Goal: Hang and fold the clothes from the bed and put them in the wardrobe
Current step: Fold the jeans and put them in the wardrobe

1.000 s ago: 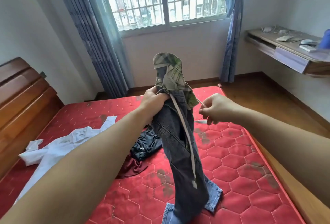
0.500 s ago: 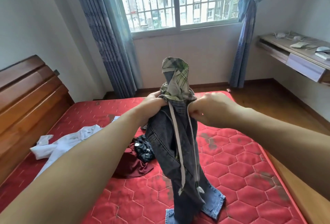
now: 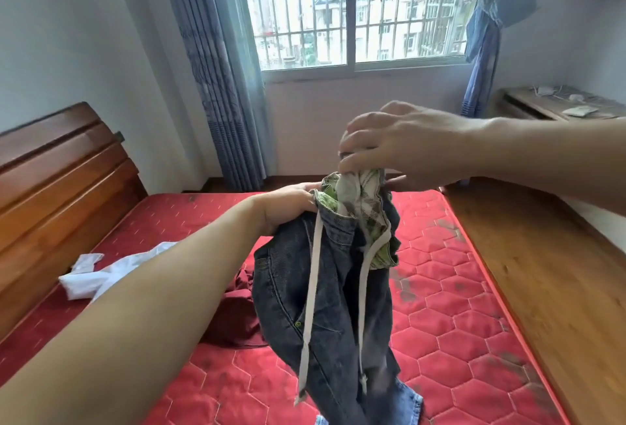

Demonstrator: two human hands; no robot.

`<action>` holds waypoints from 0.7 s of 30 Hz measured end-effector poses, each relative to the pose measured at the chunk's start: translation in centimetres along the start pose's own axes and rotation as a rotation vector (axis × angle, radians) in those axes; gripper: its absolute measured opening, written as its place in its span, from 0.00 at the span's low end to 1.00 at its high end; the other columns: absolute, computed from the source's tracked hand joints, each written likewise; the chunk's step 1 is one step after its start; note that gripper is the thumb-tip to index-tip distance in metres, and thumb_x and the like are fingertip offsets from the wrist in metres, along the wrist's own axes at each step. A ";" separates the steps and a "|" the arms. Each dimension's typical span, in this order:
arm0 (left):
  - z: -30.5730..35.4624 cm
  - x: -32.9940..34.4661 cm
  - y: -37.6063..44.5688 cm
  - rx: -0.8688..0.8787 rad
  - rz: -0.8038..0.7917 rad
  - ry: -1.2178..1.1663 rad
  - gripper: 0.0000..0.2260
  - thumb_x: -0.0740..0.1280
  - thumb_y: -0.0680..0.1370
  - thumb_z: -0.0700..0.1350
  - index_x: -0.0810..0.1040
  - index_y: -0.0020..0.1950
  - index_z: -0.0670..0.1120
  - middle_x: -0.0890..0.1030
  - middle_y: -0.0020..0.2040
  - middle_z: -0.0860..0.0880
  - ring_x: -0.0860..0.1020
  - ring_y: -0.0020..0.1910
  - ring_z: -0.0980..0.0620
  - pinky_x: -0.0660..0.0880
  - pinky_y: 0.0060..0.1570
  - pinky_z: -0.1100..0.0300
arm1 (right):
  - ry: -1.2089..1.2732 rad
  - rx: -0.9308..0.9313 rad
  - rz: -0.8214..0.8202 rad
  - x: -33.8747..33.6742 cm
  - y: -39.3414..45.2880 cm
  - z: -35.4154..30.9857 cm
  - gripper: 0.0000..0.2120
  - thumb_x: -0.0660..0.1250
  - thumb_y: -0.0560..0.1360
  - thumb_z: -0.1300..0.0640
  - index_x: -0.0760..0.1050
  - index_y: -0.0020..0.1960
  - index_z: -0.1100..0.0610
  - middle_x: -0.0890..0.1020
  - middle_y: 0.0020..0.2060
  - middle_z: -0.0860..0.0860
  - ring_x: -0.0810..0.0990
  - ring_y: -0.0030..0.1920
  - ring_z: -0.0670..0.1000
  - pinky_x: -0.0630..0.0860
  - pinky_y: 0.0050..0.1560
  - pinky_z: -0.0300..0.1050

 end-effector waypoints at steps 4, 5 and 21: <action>0.4 -1.0 0.2 0.046 0.081 0.084 0.13 0.68 0.73 0.32 0.80 0.53 0.47 0.84 0.46 0.47 0.83 0.42 0.50 0.82 0.45 0.57 | 0.626 0.194 0.068 0.7 0.3 0.7 0.14 0.65 0.68 0.56 0.84 0.48 0.44 0.80 0.56 0.40 0.75 0.59 0.46 0.75 0.56 0.43; 0.7 -1.6 0.1 0.067 0.149 0.176 0.12 0.70 0.72 0.35 0.81 0.52 0.48 0.84 0.45 0.49 0.83 0.42 0.52 0.81 0.45 0.59 | 0.662 0.256 0.031 0.8 0.0 1.2 0.09 0.68 0.71 0.57 0.84 0.47 0.47 0.75 0.60 0.39 0.71 0.63 0.44 0.76 0.48 0.34; 3.1 -7.9 -2.6 -0.166 0.481 1.167 0.15 0.76 0.68 0.60 0.83 0.37 0.49 0.79 0.34 0.49 0.76 0.36 0.51 0.74 0.38 0.58 | 0.622 0.810 -0.391 3.9 -6.4 7.8 0.13 0.72 0.71 0.49 0.80 0.32 0.55 0.78 0.29 0.53 0.78 0.36 0.55 0.77 0.39 0.49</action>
Point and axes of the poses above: each hand's wrist, its own y-axis towards the middle knuckle, its own x-axis out of the palm, z = x × y, the point moved 2 cm from there along y, towards the middle knuckle
